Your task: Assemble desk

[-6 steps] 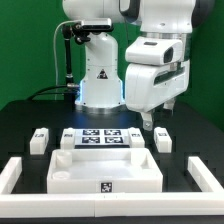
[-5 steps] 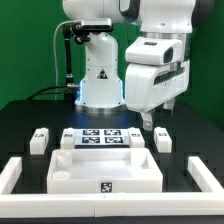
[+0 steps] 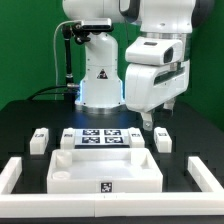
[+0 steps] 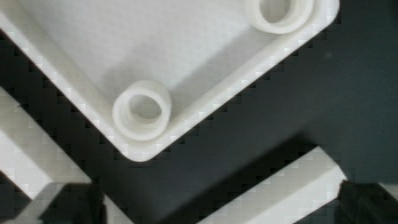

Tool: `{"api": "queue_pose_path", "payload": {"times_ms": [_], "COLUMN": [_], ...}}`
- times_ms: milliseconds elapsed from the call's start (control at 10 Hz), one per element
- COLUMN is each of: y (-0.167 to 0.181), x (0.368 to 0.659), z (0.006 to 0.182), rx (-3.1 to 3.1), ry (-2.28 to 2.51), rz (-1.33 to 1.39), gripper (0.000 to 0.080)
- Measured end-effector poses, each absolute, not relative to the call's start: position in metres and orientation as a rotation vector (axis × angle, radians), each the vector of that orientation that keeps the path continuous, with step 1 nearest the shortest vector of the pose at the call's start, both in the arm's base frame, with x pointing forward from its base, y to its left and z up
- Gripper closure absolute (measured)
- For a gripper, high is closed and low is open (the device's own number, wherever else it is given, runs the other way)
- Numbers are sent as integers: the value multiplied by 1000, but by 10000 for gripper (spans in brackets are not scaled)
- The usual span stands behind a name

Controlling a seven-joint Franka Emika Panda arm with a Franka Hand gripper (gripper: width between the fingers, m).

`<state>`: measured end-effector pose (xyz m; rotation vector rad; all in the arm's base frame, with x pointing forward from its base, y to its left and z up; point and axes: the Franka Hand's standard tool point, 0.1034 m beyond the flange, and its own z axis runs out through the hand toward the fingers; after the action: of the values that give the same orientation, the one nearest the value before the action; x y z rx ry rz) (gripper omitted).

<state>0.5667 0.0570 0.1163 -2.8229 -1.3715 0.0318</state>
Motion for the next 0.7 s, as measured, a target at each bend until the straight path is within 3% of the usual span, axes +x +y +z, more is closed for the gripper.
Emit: {"api": "queue_pose_path", "payload": {"times_ms": [700], "y": [57], "x": [566], "z": [116], "rx": [-2820], "ry": [-1380], "rz": [30], "gripper": [150]}}
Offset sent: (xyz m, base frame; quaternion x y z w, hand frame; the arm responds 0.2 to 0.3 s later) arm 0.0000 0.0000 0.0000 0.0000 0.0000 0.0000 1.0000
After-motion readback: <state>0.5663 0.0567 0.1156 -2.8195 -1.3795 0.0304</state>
